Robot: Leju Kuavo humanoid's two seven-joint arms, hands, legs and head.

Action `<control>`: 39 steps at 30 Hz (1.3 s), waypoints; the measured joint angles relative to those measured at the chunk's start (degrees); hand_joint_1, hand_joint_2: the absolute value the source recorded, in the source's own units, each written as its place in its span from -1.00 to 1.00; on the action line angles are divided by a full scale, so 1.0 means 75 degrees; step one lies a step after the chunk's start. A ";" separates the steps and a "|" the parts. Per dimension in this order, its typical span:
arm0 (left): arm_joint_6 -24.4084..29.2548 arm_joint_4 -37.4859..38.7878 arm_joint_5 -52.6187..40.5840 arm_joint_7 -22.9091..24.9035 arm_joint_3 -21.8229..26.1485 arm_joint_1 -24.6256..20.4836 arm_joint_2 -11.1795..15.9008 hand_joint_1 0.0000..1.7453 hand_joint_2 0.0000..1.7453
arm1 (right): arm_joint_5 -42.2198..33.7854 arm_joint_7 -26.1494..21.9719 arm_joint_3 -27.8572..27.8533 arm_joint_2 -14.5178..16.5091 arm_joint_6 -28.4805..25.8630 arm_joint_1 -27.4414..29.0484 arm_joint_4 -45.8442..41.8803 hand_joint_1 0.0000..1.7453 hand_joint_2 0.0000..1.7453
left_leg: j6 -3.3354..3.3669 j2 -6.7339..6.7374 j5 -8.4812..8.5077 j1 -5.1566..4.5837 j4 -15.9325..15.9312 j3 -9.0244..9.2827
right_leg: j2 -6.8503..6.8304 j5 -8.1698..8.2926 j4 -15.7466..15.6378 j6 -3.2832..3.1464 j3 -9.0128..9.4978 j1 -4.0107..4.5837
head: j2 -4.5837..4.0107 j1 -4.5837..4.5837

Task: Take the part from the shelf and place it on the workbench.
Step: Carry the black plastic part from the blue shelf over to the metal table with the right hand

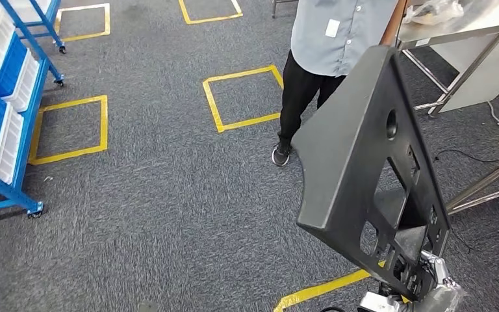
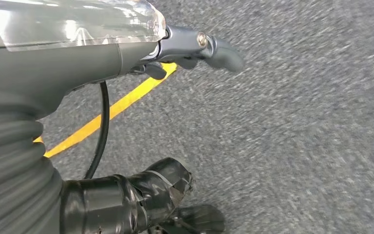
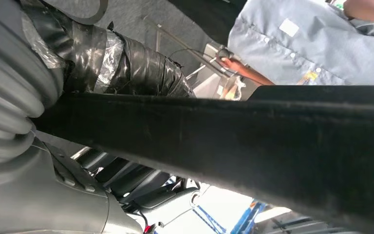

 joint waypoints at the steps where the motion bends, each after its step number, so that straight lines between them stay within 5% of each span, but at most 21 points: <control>1: -0.0001 0.0000 0.0001 -0.0001 0.0000 -0.0009 -0.0007 -1.00 1.00 | 0.0000 0.0000 -0.0001 0.0000 0.0000 0.0011 0.0000 1.00 1.00 | 0.0041 0.0085 0.0025 0.0002 -0.0035 0.0012 | 0.0008 -0.0003 0.0008 0.0041 -0.0016 -0.0014 | 0.0000 0.0000; 3: -0.0004 0.0000 0.0001 -0.0007 0.0001 -0.0008 -0.0015 -1.00 1.00 | 0.0001 0.0000 -0.0009 0.0000 0.0000 0.0014 -0.0001 1.00 1.00 | 0.0139 0.0270 0.0076 0.0021 -0.0117 0.0036 | -0.0302 -0.0208 0.0299 0.0118 -0.0157 0.0001 | 0.0000 0.0010; 5: -0.0009 0.0000 0.0001 -0.0020 0.0003 0.0009 -0.0015 -1.00 1.00 | 0.0004 0.0003 -0.0018 0.0000 0.0000 -0.0002 -0.0001 1.00 1.00 | 0.0202 0.0468 0.0087 0.0016 -0.0149 0.0044 | -0.0733 -0.0673 0.1127 0.0182 -0.0545 0.0005 | -0.0001 0.0019; 7: -0.0014 0.0000 0.0000 -0.0031 0.0003 0.0028 -0.0015 -1.00 1.00 | 0.0006 0.0012 -0.0028 0.0000 0.0000 -0.0005 0.0000 1.00 1.00 | 0.0216 0.0684 0.0068 0.0004 -0.0143 0.0043 | -0.0865 -0.0967 0.1928 0.0229 -0.0933 -0.0023 | -0.0002 0.0017; 8: -0.0014 0.0000 -0.0001 -0.0036 0.0003 0.0029 -0.0015 -1.00 1.00 | 0.0006 0.0016 -0.0035 0.0000 0.0000 -0.0001 0.0000 1.00 1.00 | 0.0213 0.0786 0.0057 0.0002 -0.0141 0.0048 | -0.0892 -0.0927 0.2020 0.0239 -0.0973 -0.0033 | -0.0001 0.0016; 11: -0.0014 0.0000 -0.0001 -0.0045 0.0003 0.0015 -0.0017 -1.00 1.00 | 0.0007 0.0020 -0.0048 0.0000 0.0000 -0.0006 0.0000 1.00 1.00 | 0.0158 0.1048 -0.0005 -0.0011 -0.0132 0.0116 | -0.1234 -0.0268 0.0748 0.0193 -0.0277 -0.0005 | -0.0001 0.0017; 13: -0.0014 0.0000 -0.0001 -0.0050 0.0003 0.0015 -0.0017 -1.00 1.00 | 0.0008 0.0020 -0.0052 0.0000 0.0001 -0.0017 -0.0001 1.00 1.00 | 0.0088 0.1186 -0.0059 -0.0050 -0.0117 0.0166 | -0.1504 -0.0069 0.0030 0.0111 0.0090 0.0068 | -0.0001 0.0014; 16: -0.0014 0.0000 -0.0002 -0.0060 0.0003 -0.0007 -0.0017 -1.00 1.00 | 0.0009 0.0020 -0.0066 0.0000 0.0001 0.0003 -0.0002 1.00 1.00 | -0.0027 0.1349 -0.0121 -0.0070 -0.0105 0.0224 | -0.1351 -0.0059 -0.0087 -0.0003 0.0105 0.0098 | 0.0000 0.0009; 18: -0.0015 0.0000 -0.0002 -0.0069 0.0004 -0.0019 -0.0017 -1.00 1.00 | 0.0010 0.0021 -0.0074 0.0001 0.0000 0.0004 -0.0002 1.00 1.00 | -0.0103 0.1072 -0.0337 -0.0044 0.0169 0.0155 | -0.1185 -0.0021 -0.0143 -0.0095 0.0131 0.0048 | -0.0001 0.0008; 20: -0.0015 0.0000 -0.0001 -0.0075 0.0004 -0.0003 -0.0017 -1.00 1.00 | 0.0012 0.0021 -0.0077 0.0005 0.0000 -0.0008 -0.0001 1.00 1.00 | -0.0136 0.0688 -0.0815 -0.0023 0.1015 -0.0215 | -0.1016 -0.0005 -0.0154 -0.0154 0.0138 0.0026 | -0.0001 0.0004; 22: -0.0015 0.0000 -0.0001 -0.0074 0.0005 0.0026 -0.0017 -1.00 1.00 | 0.0012 0.0020 -0.0078 0.0009 0.0001 -0.0009 0.0000 1.00 1.00 | -0.0141 0.0586 -0.1146 -0.0022 0.1932 -0.0671 | -0.0813 -0.0010 -0.0126 -0.0174 0.0126 0.0037 | -0.0001 0.0003; 23: -0.0015 0.0000 -0.0001 -0.0074 0.0006 0.0034 -0.0017 -1.00 1.00 | 0.0012 0.0020 -0.0079 0.0009 0.0001 -0.0007 0.0000 1.00 1.00 | -0.0133 0.0574 -0.1091 -0.0022 0.2064 -0.0763 | -0.0702 -0.0014 -0.0110 -0.0177 0.0127 0.0041 | -0.0001 0.0003; 25: -0.0015 0.0000 -0.0001 -0.0073 0.0006 0.0034 -0.0017 -1.00 1.00 | 0.0012 0.0020 -0.0081 0.0009 0.0003 -0.0005 0.0000 1.00 1.00 | -0.0095 0.0499 -0.0588 -0.0020 0.1482 -0.0566 | -0.0483 -0.0027 -0.0079 -0.0169 0.0141 0.0041 | -0.0001 0.0003; 27: -0.0015 0.0000 -0.0001 -0.0073 0.0007 0.0034 -0.0010 -1.00 1.00 | 0.0012 0.0020 -0.0082 0.0009 0.0003 -0.0009 0.0000 1.00 1.00 | -0.0041 0.0178 -0.0136 -0.0008 0.0486 -0.0171 | -0.0290 -0.0043 -0.0039 -0.0132 0.0128 0.0040 | -0.0002 0.0005; 29: -0.0015 0.0001 -0.0002 -0.0074 0.0008 0.0031 -0.0003 -1.00 1.00 | 0.0012 0.0020 -0.0082 0.0009 0.0002 -0.0009 0.0000 1.00 1.00 | -0.0003 -0.0038 -0.0043 -0.0008 0.0042 0.0006 | -0.0130 -0.0036 -0.0010 -0.0053 0.0069 0.0029 | -0.0001 0.0006; 31: -0.0017 0.0001 -0.0003 -0.0076 0.0009 0.0016 -0.0009 -1.00 1.00 | 0.0012 0.0020 -0.0082 0.0009 0.0001 0.0005 -0.0001 1.00 1.00 | 0.0053 0.0076 -0.0022 -0.0014 -0.0009 0.0025 | 0.0018 -0.0002 -0.0027 0.0047 0.0024 0.0011 | -0.0001 0.0004; 34: -0.0016 0.0001 -0.0002 -0.0080 0.0011 0.0003 -0.0017 -1.00 1.00 | 0.0012 0.0020 -0.0082 0.0009 0.0000 0.0017 -0.0002 1.00 1.00 | 0.0191 0.0349 0.0052 0.0027 -0.0124 0.0057 | -0.0347 -0.0306 0.0433 0.0151 -0.0200 0.0033 | -0.0002 0.0017; 37: -0.0028 0.0000 0.0009 -0.0096 0.0013 0.0027 -0.0015 -1.00 1.00 | 0.0015 0.0025 -0.0082 0.0008 0.0000 0.0002 0.0000 1.00 1.00 | 0.0245 0.0644 0.0041 0.0003 -0.0130 0.0057 | -0.0829 -0.0942 0.1808 0.0238 -0.0866 -0.0003 | -0.0002 0.0025; 39: -0.0038 0.0000 0.0025 -0.0109 0.0015 0.0030 -0.0015 -1.00 1.00 | 0.0015 0.0031 -0.0084 0.0007 0.0000 0.0010 0.0000 1.00 1.00 | 0.0243 0.0840 0.0011 -0.0004 -0.0124 0.0073 | -0.0910 -0.0846 0.1973 0.0275 -0.0951 -0.0035 | -0.0002 0.0024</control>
